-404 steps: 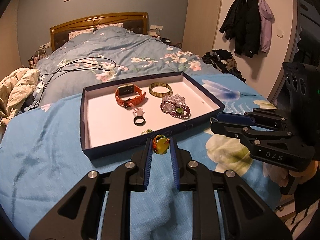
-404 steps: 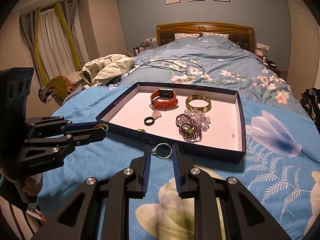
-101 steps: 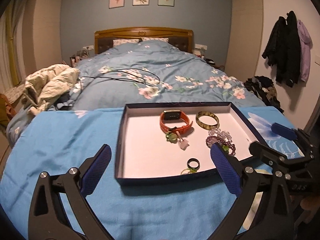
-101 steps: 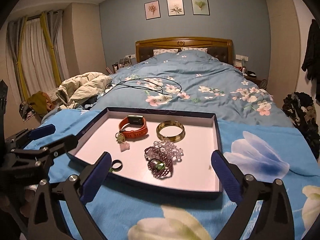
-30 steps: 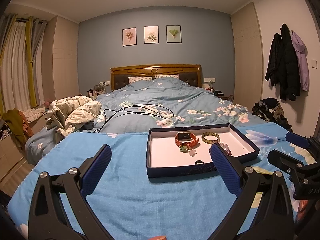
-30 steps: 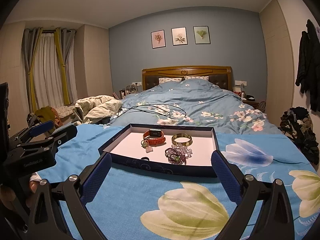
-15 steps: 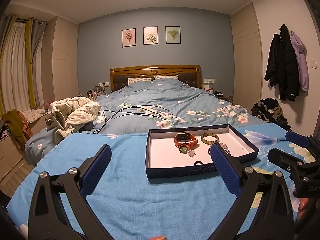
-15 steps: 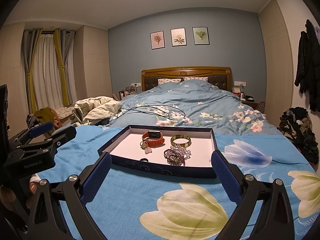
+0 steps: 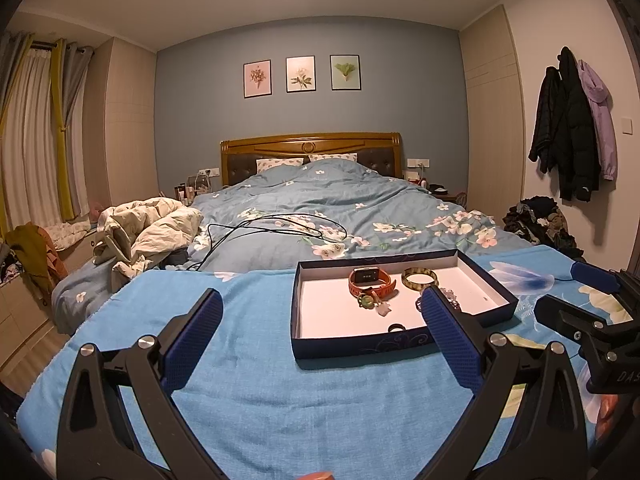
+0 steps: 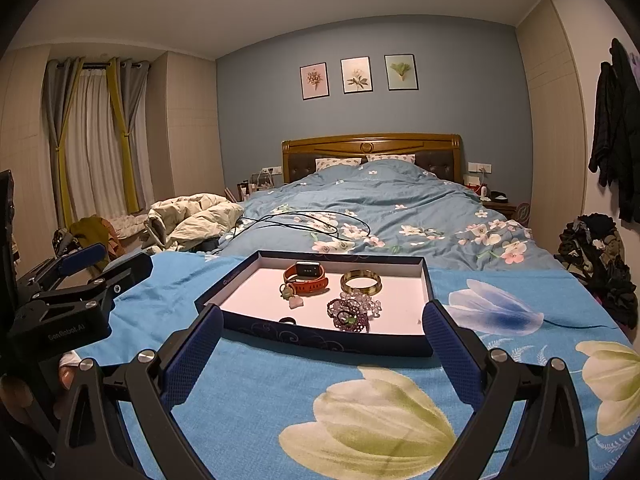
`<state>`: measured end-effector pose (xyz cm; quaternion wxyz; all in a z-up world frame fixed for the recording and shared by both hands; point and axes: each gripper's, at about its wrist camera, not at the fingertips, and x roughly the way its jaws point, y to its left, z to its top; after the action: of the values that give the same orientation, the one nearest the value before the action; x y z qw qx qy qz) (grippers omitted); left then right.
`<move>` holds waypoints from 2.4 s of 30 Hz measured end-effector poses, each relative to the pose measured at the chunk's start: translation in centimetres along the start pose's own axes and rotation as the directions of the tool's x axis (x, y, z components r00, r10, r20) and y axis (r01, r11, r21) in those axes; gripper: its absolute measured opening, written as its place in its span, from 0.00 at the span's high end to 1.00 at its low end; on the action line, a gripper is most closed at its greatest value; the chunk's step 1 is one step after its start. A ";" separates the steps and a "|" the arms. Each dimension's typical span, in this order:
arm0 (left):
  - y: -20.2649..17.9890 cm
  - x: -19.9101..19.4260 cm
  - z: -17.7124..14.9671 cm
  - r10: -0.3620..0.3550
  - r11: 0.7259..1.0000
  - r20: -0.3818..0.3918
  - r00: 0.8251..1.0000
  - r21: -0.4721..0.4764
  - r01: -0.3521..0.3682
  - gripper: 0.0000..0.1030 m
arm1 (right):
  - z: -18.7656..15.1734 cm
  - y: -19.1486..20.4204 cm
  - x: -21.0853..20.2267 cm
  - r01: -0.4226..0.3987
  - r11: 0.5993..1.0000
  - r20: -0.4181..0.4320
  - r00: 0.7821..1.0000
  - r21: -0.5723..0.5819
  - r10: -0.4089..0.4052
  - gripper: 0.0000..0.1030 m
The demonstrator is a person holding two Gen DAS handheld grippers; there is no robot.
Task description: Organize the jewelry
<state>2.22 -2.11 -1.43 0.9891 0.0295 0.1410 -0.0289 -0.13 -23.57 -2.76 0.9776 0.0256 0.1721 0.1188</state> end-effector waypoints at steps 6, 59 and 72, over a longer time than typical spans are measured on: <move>0.0 0.0 0.0 0.001 1.000 0.001 1.000 -0.002 -0.001 0.05 | 0.0 0.0 -0.1 -0.003 1.000 0.003 1.000 -0.002 0.003 0.07; 0.2 0.1 -0.2 0.012 1.000 0.004 1.000 -0.001 -0.012 0.05 | 0.3 0.2 0.0 -0.003 1.000 0.008 1.000 0.000 0.003 0.07; 1.6 2.8 -1.0 -0.004 0.999 -0.117 0.993 -0.039 0.000 0.05 | 0.3 -5.3 3.4 0.102 0.993 -0.181 0.977 -0.052 -0.110 0.07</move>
<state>4.75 -0.61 -3.08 0.9796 0.0117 0.1992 -0.0255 4.22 -27.87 -4.12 0.9628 -0.0154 0.2600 0.0720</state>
